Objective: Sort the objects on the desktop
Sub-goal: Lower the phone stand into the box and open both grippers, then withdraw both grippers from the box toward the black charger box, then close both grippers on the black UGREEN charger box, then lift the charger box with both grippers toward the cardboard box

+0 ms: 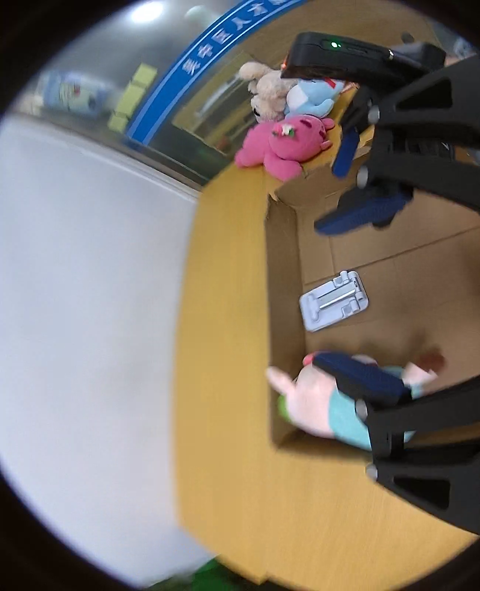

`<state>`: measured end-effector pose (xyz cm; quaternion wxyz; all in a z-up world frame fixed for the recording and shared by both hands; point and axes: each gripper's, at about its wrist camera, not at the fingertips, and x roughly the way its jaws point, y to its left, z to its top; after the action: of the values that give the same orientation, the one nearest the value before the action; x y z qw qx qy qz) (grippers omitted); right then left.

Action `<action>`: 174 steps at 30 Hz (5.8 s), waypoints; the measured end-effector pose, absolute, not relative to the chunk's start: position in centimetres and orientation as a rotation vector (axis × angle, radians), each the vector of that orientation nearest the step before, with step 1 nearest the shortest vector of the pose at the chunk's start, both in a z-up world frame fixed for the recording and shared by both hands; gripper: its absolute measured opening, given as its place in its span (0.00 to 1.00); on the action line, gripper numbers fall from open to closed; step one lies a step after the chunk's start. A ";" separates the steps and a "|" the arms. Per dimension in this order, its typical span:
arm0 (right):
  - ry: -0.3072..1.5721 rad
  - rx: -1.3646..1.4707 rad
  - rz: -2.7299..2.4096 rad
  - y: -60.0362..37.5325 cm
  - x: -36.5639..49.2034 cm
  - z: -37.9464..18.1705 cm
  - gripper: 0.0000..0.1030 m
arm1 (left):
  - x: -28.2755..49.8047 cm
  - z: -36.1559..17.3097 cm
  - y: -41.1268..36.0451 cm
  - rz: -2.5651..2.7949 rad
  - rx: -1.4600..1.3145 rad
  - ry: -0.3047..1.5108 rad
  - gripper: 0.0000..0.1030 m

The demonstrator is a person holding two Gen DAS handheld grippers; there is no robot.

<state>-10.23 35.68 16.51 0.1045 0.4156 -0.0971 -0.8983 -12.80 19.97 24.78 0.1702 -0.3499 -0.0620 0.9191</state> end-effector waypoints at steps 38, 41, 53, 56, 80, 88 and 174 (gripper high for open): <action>0.114 0.935 -2.948 32.7 14.4 17.6 1.00 | 8.6 18.8 19.1 2.823 -0.742 -0.104 0.78; 0.126 0.930 -2.934 32.4 14.8 17.4 1.00 | 8.9 18.6 19.0 2.813 -0.755 -0.104 0.78; 0.063 0.940 -2.924 33.2 16.0 17.3 1.00 | 9.1 18.8 19.7 2.770 -0.777 -0.090 0.78; 0.071 0.937 -2.926 33.1 16.0 17.3 1.00 | 9.1 18.8 20.1 2.749 -0.791 -0.085 0.78; 0.006 1.026 -2.839 38.1 19.8 13.3 1.00 | 6.8 14.7 22.9 2.489 -0.933 -0.093 0.78; -0.044 1.219 -2.752 40.8 20.7 7.7 1.00 | 4.7 10.6 27.0 2.270 -1.054 -0.070 0.78; 0.423 0.854 -2.560 39.2 -7.7 23.5 0.91 | -22.8 22.4 26.6 2.310 -1.062 -0.290 0.66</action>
<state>-7.71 39.21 23.54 0.2036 0.3062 0.1517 -0.9175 -22.81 26.63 22.40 0.2872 -0.3976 -0.1086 0.8646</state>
